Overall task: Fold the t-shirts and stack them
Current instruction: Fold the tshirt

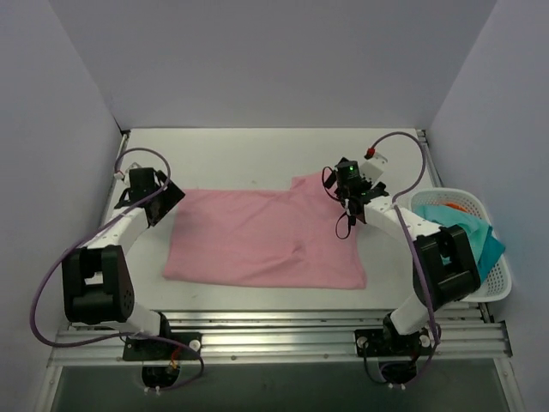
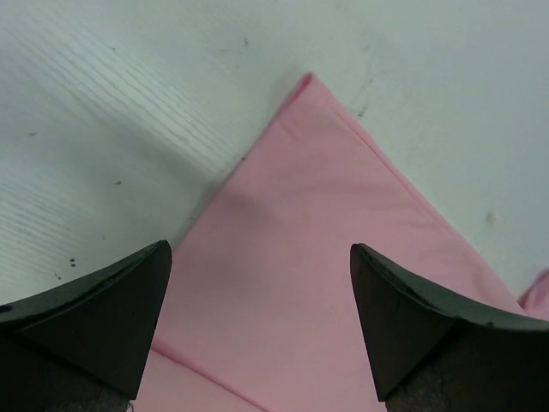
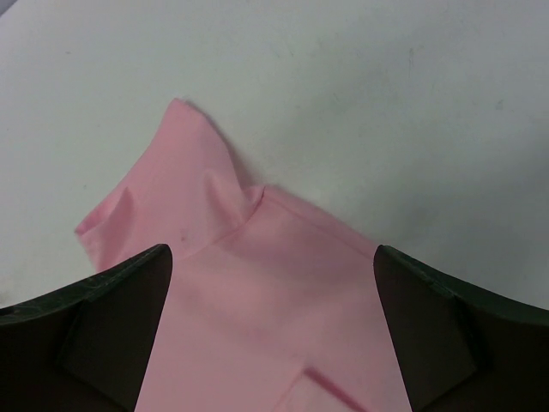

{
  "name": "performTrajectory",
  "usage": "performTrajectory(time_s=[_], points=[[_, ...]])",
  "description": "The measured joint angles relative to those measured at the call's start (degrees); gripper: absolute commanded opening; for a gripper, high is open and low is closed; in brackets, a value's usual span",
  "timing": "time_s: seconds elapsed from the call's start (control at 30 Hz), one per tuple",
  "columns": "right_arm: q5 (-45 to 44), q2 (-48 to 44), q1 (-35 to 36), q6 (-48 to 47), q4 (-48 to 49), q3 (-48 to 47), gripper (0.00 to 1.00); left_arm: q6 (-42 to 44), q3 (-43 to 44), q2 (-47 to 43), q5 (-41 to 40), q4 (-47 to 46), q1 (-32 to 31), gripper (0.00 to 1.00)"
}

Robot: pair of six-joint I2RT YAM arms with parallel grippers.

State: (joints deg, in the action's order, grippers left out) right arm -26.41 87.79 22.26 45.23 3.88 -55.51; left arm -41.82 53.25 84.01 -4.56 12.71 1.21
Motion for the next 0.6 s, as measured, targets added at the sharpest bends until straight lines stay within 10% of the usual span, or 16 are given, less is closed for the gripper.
performTrajectory(time_s=[0.6], points=[[8.8,33.2,-8.8,-6.5,8.0,-23.7,0.97,1.7,16.5,26.7,5.8,-10.0,7.0,0.94]])
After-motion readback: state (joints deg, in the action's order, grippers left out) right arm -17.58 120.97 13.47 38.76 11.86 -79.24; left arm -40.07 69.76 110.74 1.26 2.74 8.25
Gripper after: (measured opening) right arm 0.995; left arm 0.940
